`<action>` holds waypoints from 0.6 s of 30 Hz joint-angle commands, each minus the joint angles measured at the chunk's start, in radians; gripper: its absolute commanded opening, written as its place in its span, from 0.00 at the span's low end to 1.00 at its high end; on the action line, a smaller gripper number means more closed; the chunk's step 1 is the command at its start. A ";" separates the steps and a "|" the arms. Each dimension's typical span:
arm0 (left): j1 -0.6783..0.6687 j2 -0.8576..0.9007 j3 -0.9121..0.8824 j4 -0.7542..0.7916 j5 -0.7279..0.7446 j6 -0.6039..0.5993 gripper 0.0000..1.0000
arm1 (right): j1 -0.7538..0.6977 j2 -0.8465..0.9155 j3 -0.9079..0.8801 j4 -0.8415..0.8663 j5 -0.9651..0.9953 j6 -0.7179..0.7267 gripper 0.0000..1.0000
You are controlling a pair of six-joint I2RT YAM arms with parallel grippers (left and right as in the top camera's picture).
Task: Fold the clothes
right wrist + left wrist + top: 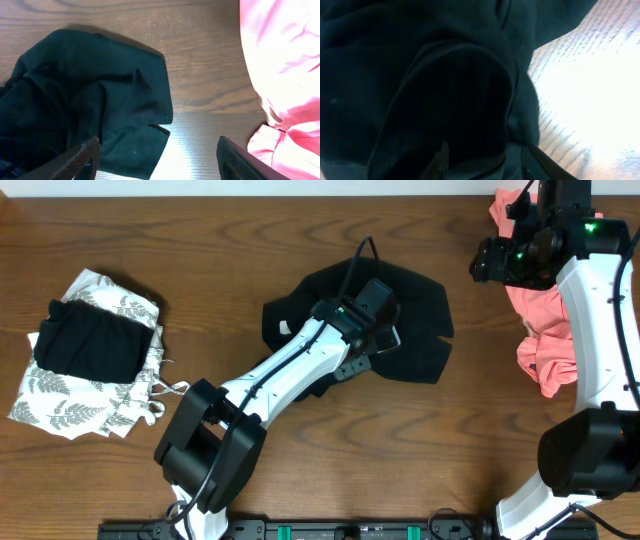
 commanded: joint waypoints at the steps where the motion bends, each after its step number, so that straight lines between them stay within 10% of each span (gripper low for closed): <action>1: 0.003 0.011 -0.014 -0.003 0.048 0.010 0.47 | 0.006 0.004 -0.003 0.002 -0.005 -0.014 0.73; 11: 0.003 0.088 -0.018 0.011 0.054 0.010 0.46 | 0.006 0.004 -0.003 -0.003 -0.004 -0.014 0.72; 18: 0.002 0.039 0.034 -0.035 -0.005 -0.056 0.10 | 0.006 0.004 -0.003 -0.002 -0.005 -0.014 0.72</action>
